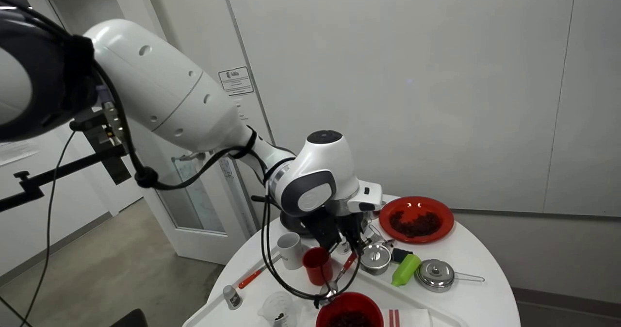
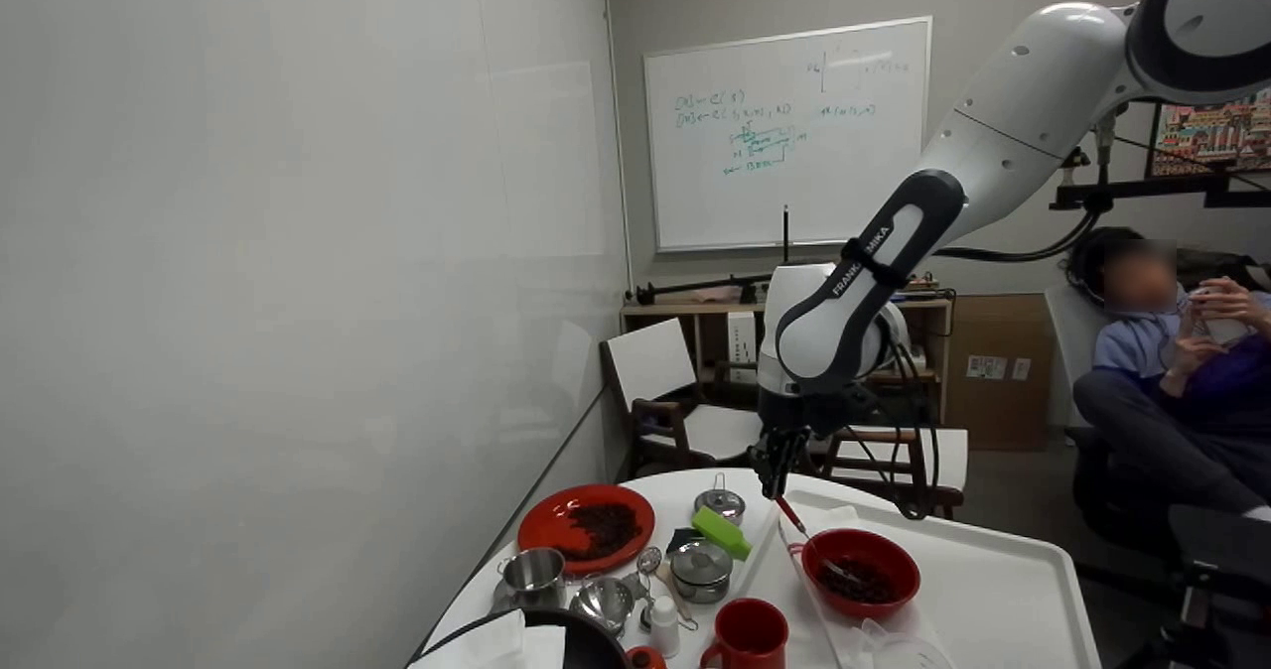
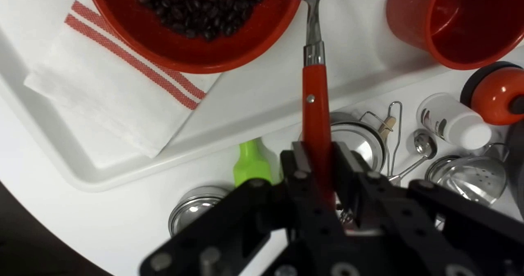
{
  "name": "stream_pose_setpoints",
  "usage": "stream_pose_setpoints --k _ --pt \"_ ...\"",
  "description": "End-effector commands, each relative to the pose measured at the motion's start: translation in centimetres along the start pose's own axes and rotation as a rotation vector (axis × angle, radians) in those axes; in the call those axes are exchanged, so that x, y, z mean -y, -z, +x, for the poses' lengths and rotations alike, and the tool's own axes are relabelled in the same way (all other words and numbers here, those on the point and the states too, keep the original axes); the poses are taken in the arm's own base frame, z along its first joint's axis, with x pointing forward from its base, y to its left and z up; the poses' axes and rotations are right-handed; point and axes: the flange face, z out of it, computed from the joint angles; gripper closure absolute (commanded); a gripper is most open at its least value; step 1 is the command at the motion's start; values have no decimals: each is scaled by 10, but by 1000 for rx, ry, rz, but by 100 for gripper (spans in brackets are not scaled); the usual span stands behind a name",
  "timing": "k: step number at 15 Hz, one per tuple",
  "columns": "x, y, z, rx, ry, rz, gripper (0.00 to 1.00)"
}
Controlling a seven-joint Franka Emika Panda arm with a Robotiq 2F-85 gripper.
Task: Put the spoon inside the red mug cup
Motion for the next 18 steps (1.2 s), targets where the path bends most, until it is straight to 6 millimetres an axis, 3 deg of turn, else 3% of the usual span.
stream_pose_setpoints --k 1,7,10,14,18 --pt "-13 14 -7 -9 -27 73 91" --pt "-31 22 -7 -31 -60 76 91" --pt "-25 32 -6 -74 -48 -1 91" --pt "5 45 -4 -103 15 -47 91" --pt "51 62 -2 -116 97 -94 91"
